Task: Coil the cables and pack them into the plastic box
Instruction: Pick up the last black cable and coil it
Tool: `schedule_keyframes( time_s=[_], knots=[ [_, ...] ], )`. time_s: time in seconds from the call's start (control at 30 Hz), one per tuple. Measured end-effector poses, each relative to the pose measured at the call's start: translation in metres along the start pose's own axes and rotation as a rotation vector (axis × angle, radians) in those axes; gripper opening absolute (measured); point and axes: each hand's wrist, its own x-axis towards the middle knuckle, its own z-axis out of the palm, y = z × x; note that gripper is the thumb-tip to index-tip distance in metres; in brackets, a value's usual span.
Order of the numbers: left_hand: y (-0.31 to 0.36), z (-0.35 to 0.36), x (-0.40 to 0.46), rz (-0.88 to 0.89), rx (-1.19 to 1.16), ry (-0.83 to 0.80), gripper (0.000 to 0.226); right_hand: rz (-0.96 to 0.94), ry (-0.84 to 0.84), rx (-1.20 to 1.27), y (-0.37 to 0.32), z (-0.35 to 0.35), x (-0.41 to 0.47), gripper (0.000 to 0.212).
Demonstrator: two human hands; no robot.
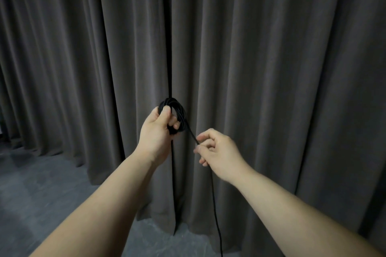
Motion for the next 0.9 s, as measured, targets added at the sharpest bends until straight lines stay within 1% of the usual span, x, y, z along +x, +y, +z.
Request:
schedule_keyframes(
  time_s=[0.07,0.17,0.23,0.3,0.37,0.4,0.43,0.53,0.57,0.67,0.7,0.73,0.8,0.9],
  knots=[
    [-0.001,-0.003,0.004,0.037,0.048,0.041,0.029,0.053,-0.057,0.009,0.000,0.001,-0.004,0.022],
    [-0.007,-0.007,0.007,0.086,0.157,0.046,0.026,0.105,-0.187,0.032,-0.008,0.001,-0.007,0.021],
    [-0.011,-0.008,0.006,0.113,0.249,0.028,0.022,0.121,-0.290,0.036,-0.016,0.002,-0.006,0.025],
    [-0.013,-0.007,0.003,0.143,0.329,-0.005,0.022,0.118,-0.381,0.018,-0.026,0.000,-0.004,0.034],
    [-0.014,-0.006,0.000,0.154,0.412,-0.057,0.020,0.066,-0.403,-0.006,-0.037,-0.005,0.000,0.039],
    [-0.016,-0.007,0.000,0.141,0.443,-0.092,0.019,0.025,-0.381,-0.028,-0.042,-0.008,0.003,0.038],
    [-0.017,-0.009,0.000,0.116,0.452,-0.136,0.023,-0.022,-0.347,-0.051,-0.047,-0.012,0.005,0.034],
    [-0.016,-0.014,0.001,0.006,0.401,-0.250,0.059,-0.160,-0.247,-0.047,-0.058,-0.016,0.010,0.025],
    [-0.014,-0.014,0.000,-0.003,0.400,-0.278,0.063,-0.185,-0.218,-0.004,-0.060,-0.017,0.011,0.024],
    [-0.017,-0.013,-0.002,-0.017,0.410,-0.399,0.065,-0.220,-0.069,0.063,-0.061,-0.020,0.020,0.025],
    [-0.019,-0.013,-0.003,-0.022,0.411,-0.425,0.061,-0.225,-0.006,0.060,-0.060,-0.022,0.024,0.026],
    [-0.022,-0.013,-0.005,-0.030,0.398,-0.439,0.053,-0.225,0.042,0.057,-0.057,-0.025,0.028,0.026],
    [-0.025,-0.011,-0.007,-0.053,0.334,-0.434,0.039,-0.214,0.085,0.038,-0.054,-0.030,0.032,0.025],
    [-0.024,-0.008,-0.006,-0.060,0.238,-0.411,0.030,-0.192,0.098,0.037,-0.047,-0.033,0.032,0.022]
  ],
)
